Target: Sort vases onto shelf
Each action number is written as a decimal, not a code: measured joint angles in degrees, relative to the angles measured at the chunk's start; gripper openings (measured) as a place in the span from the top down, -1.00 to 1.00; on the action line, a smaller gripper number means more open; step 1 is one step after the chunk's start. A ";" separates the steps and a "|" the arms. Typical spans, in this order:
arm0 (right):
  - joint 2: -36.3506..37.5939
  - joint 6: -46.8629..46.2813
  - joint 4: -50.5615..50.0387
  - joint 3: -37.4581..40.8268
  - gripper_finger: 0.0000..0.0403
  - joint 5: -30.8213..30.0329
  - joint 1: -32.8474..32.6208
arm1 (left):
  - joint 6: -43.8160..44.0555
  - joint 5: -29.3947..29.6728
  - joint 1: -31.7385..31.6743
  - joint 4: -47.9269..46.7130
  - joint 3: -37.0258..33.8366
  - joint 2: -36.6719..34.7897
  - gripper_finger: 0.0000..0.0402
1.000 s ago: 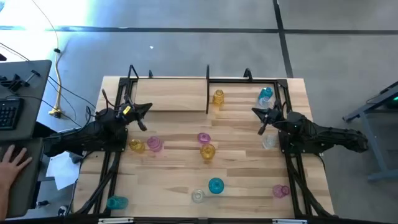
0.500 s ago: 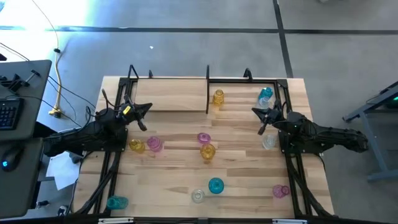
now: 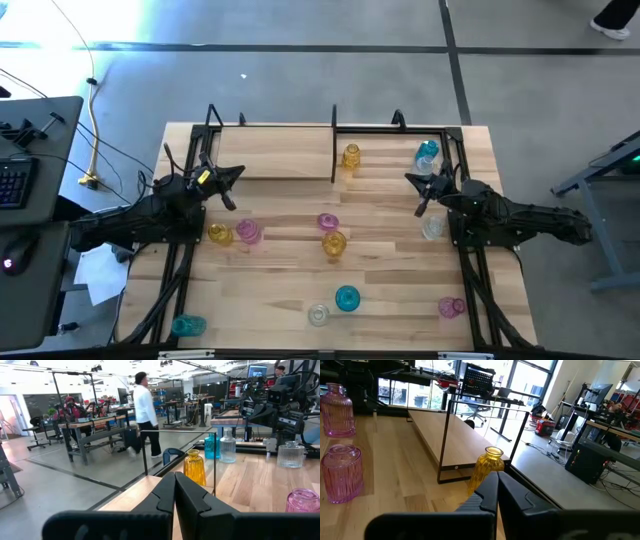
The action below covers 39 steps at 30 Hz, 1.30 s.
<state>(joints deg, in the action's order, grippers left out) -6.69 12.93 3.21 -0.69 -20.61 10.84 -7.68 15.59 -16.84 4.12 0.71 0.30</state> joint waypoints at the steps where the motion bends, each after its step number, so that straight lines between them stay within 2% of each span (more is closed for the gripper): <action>1: -0.01 0.02 -0.01 -0.02 1.00 0.01 0.01 | -0.02 0.01 0.00 -0.01 -0.01 0.02 1.00; 30: -0.01 0.26 0.02 -0.01 1.00 -0.56 0.03 | -0.01 0.01 0.00 0.04 0.00 0.02 1.00; 34: -0.01 4.34 0.10 0.00 1.00 -1.41 0.15 | -0.02 0.02 0.00 0.05 0.00 0.02 1.00; 39: 0.01 19.69 0.30 0.00 1.00 -1.50 0.15 | 0.00 0.02 0.00 0.05 -0.02 0.01 1.00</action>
<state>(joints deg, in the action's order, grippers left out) -6.68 32.62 3.51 -0.69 -22.11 10.98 -7.68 15.61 -16.84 4.16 0.69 0.30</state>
